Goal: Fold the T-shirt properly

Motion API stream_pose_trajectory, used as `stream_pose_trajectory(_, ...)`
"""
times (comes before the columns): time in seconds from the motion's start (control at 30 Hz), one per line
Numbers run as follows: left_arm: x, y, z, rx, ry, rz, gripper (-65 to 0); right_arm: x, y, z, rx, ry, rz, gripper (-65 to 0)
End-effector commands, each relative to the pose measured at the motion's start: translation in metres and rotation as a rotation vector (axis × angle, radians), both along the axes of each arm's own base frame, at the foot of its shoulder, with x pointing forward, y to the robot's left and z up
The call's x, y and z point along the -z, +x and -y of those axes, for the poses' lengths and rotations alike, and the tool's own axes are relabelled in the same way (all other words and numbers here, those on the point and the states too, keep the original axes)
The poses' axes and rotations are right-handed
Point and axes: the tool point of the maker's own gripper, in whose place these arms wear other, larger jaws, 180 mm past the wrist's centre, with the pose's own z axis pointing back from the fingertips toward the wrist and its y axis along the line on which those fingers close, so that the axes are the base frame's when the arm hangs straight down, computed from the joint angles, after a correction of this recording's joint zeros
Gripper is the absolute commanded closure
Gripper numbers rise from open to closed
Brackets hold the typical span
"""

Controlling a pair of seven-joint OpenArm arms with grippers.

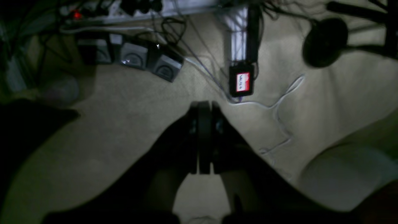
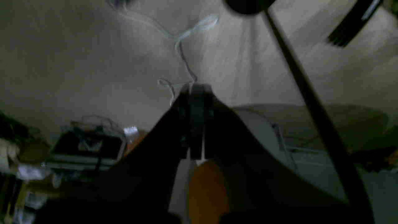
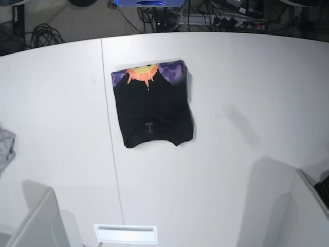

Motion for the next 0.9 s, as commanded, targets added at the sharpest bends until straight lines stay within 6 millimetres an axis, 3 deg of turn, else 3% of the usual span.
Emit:
stream_pose_trajectory(0.0,0.001,-0.006,-0.003,0.008,-0.007,-0.017,0.0,0.004,-0.003,-0.004,-0.012,0.009,-0.012,0.0)
stream_pose_trajectory(0.17,0.027,-0.002,0.000,0.070,-0.006,-0.087,0.0,0.036,-0.004,-0.024,-0.043,0.045,0.001,0.0)
stream_pose_trajectory(0.33,0.046,0.011,0.012,0.025,-0.047,-0.099,0.0,0.061,-0.008,-0.048,-0.069,0.079,0.004,0.0)
stream_pose_trajectory(0.6,0.070,0.034,0.051,-0.109,-0.162,0.022,0.0,0.089,0.002,-0.065,-0.028,0.076,0.057,0.0)
stream_pose_trajectory(0.77,0.081,0.046,0.066,0.048,-0.131,0.057,0.0,0.107,0.014,-0.067,0.001,0.053,0.106,0.0)
stream_pose_trajectory(0.87,0.087,0.052,0.063,0.177,-0.075,0.068,0.0,0.116,0.024,-0.065,0.010,0.032,0.156,0.0)
